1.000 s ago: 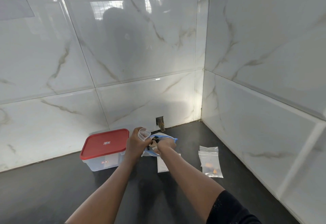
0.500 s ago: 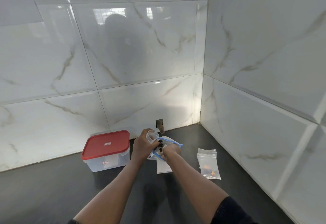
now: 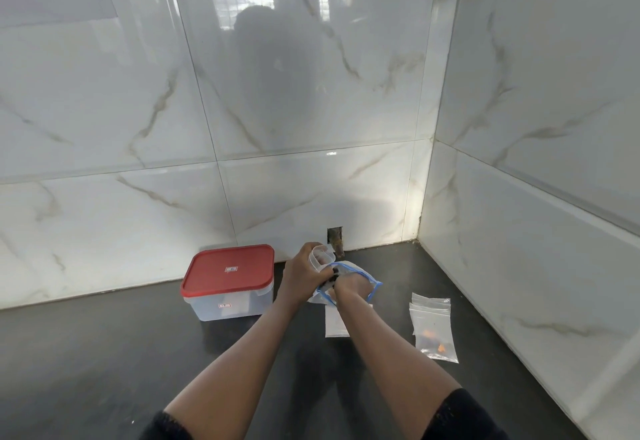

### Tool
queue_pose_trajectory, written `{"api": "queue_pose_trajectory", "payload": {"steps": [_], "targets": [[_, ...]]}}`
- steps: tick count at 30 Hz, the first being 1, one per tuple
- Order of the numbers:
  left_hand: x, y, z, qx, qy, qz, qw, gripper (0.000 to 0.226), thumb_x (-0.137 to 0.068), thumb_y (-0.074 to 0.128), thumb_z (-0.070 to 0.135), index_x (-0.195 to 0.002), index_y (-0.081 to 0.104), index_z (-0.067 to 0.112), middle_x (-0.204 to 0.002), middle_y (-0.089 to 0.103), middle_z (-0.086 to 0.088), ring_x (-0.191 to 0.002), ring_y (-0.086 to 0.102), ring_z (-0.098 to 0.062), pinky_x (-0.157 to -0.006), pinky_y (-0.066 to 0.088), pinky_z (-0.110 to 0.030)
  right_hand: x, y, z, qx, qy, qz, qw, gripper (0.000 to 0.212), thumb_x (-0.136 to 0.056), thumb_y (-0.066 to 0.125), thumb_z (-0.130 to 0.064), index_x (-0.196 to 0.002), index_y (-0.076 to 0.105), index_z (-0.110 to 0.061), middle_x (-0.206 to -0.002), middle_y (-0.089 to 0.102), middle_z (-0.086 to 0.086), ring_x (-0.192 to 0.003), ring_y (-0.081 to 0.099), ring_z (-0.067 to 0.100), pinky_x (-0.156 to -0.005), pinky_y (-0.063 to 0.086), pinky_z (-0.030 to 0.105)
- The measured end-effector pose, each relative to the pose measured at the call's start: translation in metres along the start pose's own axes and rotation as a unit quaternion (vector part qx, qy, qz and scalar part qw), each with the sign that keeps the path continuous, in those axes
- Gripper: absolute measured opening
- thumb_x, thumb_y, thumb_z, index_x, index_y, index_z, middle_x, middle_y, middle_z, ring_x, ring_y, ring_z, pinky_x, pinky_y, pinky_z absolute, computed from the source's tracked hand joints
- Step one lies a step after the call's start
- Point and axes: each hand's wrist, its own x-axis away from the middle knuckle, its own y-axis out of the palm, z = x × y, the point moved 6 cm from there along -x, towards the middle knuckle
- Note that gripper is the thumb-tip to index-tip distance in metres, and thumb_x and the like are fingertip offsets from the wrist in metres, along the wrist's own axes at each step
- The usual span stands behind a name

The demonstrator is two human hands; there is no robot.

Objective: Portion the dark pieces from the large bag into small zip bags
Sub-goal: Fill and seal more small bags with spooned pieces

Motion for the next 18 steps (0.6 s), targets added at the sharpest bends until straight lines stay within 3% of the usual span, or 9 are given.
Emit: {"api": "queue_pose_trajectory", "payload": {"steps": [2,4,7,10,16,18], "targets": [[0.000,0.002,0.000,0.004,-0.001,0.000,1.000,0.056,-0.061,0.067,0.037,-0.113,0.058,0.018,-0.102,0.068,-0.001,-0.093,0.063,-0.019,-0.084,0.049,-0.031,0.001,-0.002,0.002,-0.001,0.009,-0.008,1.000,0.023,-0.098,0.039,-0.005,-0.108,0.057,0.005,-0.109,0.062,0.020,-0.086,0.056,0.028,-0.067,0.052,0.034],[-0.001,0.005,-0.003,0.010,-0.006,-0.004,1.000,0.055,-0.061,0.068,0.035,-0.113,0.058,0.019,-0.102,0.069,-0.001,-0.094,0.063,-0.018,-0.084,0.049,-0.030,0.000,-0.001,0.004,-0.013,0.033,-0.014,0.999,0.019,-0.099,0.037,-0.007,-0.104,0.053,0.002,-0.111,0.059,0.019,-0.094,0.059,0.030,-0.073,0.053,0.035],[-0.001,0.010,-0.005,0.007,-0.001,-0.015,1.000,0.049,-0.069,0.072,0.024,-0.116,0.057,0.018,-0.106,0.067,-0.001,-0.096,0.061,-0.018,-0.083,0.047,-0.026,-0.005,-0.005,0.003,0.027,0.041,-0.010,0.999,0.022,-0.100,0.038,-0.011,-0.110,0.054,0.002,-0.111,0.059,0.019,-0.098,0.060,0.029,-0.082,0.052,0.034],[-0.002,0.011,-0.007,0.010,0.008,-0.017,1.000,0.051,-0.068,0.070,0.027,-0.117,0.056,0.018,-0.107,0.067,-0.001,-0.096,0.061,-0.017,-0.082,0.047,-0.025,-0.004,-0.004,-0.001,0.061,0.028,-0.036,0.997,0.022,-0.100,0.038,-0.009,-0.114,0.051,0.002,-0.115,0.057,0.018,-0.099,0.056,0.028,-0.085,0.047,0.032],[-0.004,0.008,-0.011,0.008,0.016,-0.003,1.000,0.044,-0.072,0.073,0.017,-0.113,0.058,0.016,-0.100,0.065,0.003,-0.089,0.059,-0.012,-0.069,0.038,-0.004,-0.001,-0.003,-0.004,0.054,0.036,-0.009,0.998,0.028,-0.100,0.041,-0.008,-0.122,0.050,0.006,-0.122,0.058,0.020,-0.113,0.058,0.032,-0.092,0.049,0.035],[-0.005,0.008,-0.014,0.015,0.018,-0.001,1.000,0.043,-0.072,0.074,0.012,-0.112,0.059,0.016,-0.098,0.064,0.004,-0.089,0.060,-0.013,-0.069,0.039,-0.003,0.000,-0.001,-0.005,0.059,0.041,-0.016,0.997,0.028,-0.100,0.042,-0.008,-0.123,0.051,0.005,-0.123,0.058,0.020,-0.113,0.058,0.032,-0.093,0.049,0.035]]}}
